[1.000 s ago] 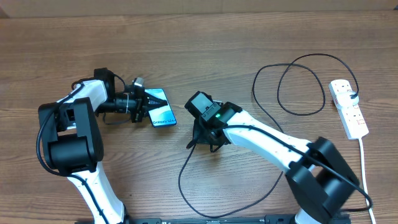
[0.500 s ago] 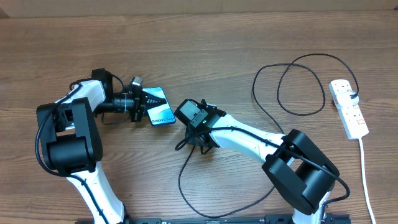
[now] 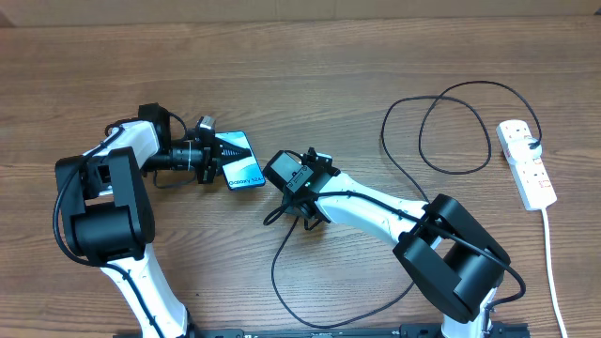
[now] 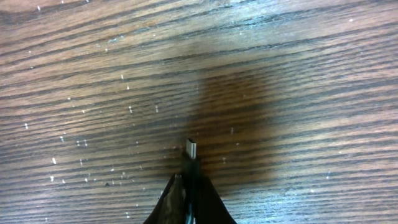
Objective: Plug charger to phone and switch on socket
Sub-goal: 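Lower the right gripper onto the black cable's USB-C plug and grasp it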
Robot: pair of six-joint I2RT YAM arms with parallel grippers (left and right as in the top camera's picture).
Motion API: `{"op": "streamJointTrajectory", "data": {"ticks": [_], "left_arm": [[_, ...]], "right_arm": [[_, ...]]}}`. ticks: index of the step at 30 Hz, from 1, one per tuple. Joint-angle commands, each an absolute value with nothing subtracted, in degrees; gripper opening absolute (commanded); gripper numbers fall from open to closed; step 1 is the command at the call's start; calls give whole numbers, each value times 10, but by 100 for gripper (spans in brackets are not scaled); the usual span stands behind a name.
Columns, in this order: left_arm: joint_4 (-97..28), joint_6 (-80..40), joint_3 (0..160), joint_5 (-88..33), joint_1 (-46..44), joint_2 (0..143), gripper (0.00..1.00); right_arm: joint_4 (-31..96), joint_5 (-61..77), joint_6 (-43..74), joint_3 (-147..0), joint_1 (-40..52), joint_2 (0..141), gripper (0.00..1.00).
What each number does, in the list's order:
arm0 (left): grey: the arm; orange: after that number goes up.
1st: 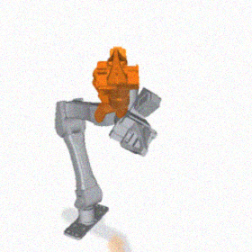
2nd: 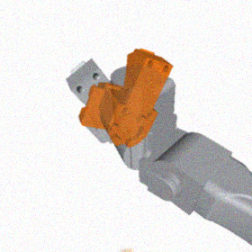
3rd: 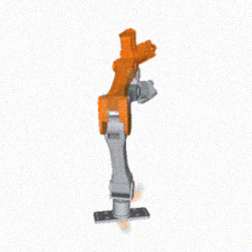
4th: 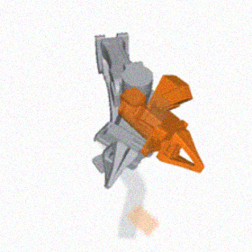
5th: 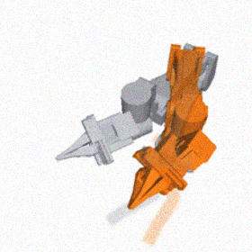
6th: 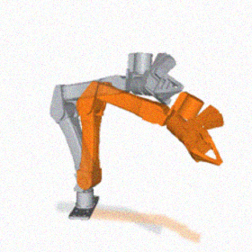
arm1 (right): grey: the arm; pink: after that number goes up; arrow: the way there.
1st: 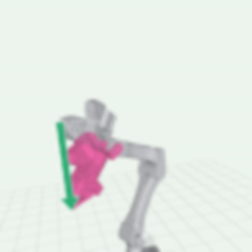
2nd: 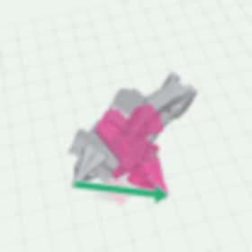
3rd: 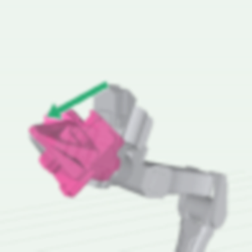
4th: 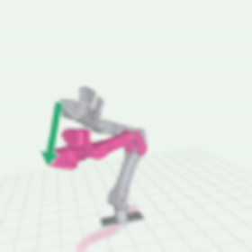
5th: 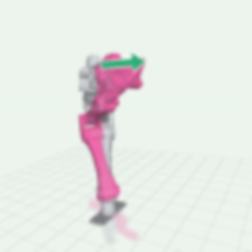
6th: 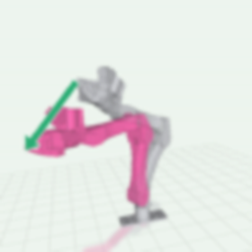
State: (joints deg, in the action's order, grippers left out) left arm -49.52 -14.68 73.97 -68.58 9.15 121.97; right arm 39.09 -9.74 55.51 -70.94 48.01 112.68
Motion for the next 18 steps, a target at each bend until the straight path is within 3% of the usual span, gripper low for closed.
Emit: {"op": "streamJointTrajectory", "data": {"ticks": [1, 5, 7, 9, 15, 18], "left_arm": [[-497, -148, 744, -715, 93, 1216, 4], [-496, -148, 744, -714, 93, 1216, 4], [-496, -148, 744, -714, 93, 1216, 4], [-496, -148, 744, -714, 93, 1216, 4], [-496, -148, 744, -714, 93, 1216, 4], [-496, -148, 744, -714, 93, 1216, 4]], "right_arm": [[399, -100, 556, -709, 476, 1148, 4], [406, -94, 555, -709, 472, 1148, 4], [406, -88, 555, -709, 472, 1148, 18], [406, -87, 555, -709, 472, 1148, 21], [408, -63, 556, -709, 472, 1148, 20], [409, -63, 558, -709, 472, 1148, 13]]}}
